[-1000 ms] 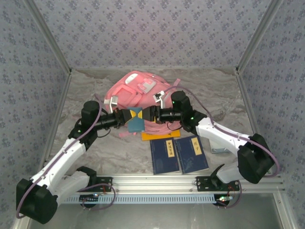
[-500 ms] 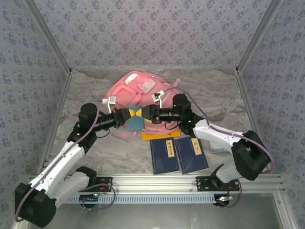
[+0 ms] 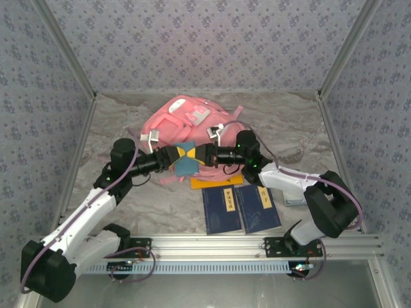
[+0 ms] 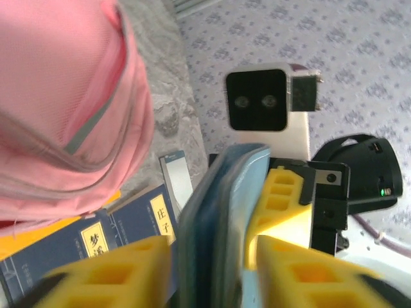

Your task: Pack the student bag

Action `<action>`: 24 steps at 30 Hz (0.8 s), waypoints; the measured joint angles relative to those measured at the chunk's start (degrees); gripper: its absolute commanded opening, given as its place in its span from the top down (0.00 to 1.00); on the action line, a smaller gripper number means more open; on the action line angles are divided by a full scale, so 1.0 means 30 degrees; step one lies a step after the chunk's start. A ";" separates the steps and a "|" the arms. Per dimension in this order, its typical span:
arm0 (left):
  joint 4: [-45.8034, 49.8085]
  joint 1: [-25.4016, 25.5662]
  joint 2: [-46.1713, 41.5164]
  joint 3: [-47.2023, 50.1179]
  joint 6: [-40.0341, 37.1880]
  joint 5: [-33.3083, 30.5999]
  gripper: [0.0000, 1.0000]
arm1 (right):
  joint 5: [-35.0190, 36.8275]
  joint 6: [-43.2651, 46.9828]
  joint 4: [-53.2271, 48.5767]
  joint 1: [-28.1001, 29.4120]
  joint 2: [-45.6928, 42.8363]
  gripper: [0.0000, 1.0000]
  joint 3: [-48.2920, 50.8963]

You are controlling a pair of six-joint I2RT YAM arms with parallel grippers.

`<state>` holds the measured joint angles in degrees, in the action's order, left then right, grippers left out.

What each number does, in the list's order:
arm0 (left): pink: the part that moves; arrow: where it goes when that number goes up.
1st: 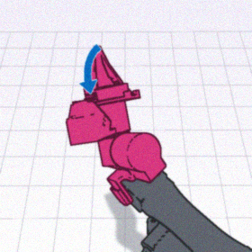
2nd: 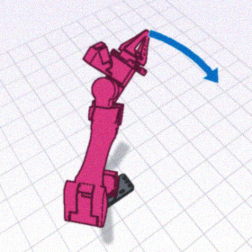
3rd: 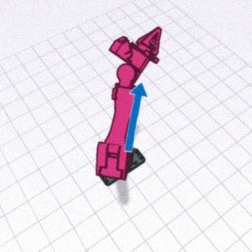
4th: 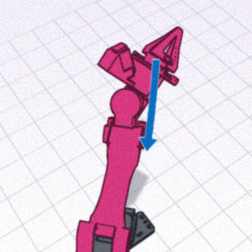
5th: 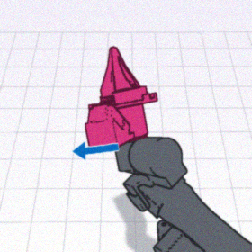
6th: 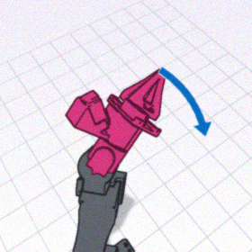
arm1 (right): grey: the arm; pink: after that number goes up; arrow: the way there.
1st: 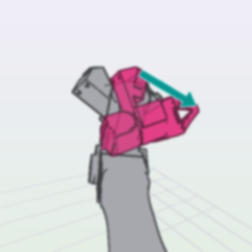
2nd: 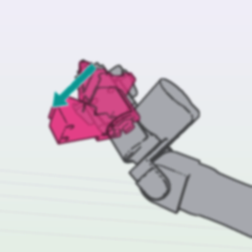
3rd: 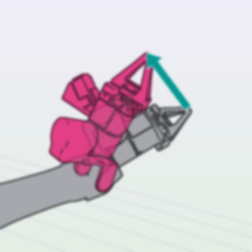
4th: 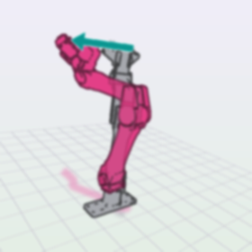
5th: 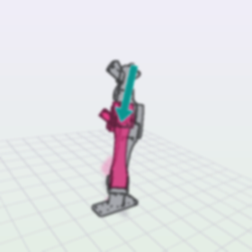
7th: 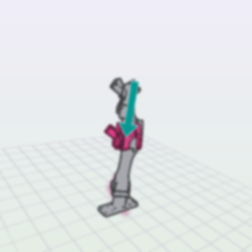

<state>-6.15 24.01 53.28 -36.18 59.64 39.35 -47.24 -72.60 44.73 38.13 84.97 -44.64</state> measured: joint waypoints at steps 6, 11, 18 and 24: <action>0.5340 0.0007 0.2688 -0.3679 -0.3490 -0.1399 0.25 | 0.2324 0.3133 -0.6215 -0.2550 -0.3410 1.00 0.0510; 0.9617 0.0284 0.7635 -0.9865 -0.7067 -0.2841 0.28 | 0.6812 0.7359 -1.4324 -0.4503 -0.7016 1.00 -0.1100; 1.4688 0.2667 1.5001 -1.8178 -1.1788 -0.4510 0.39 | 1.2305 1.0083 -2.0852 -0.7650 -0.9238 1.00 -0.1887; 1.7580 0.3810 2.0065 -2.4028 -1.3996 -0.4692 0.46 | 1.4127 1.1234 -2.3117 -0.9092 -1.0724 1.00 -0.1596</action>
<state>46.59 35.44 113.47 -108.27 17.65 25.28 -4.86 -38.89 -24.62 10.85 52.80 -49.43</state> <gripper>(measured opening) 0.555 0.120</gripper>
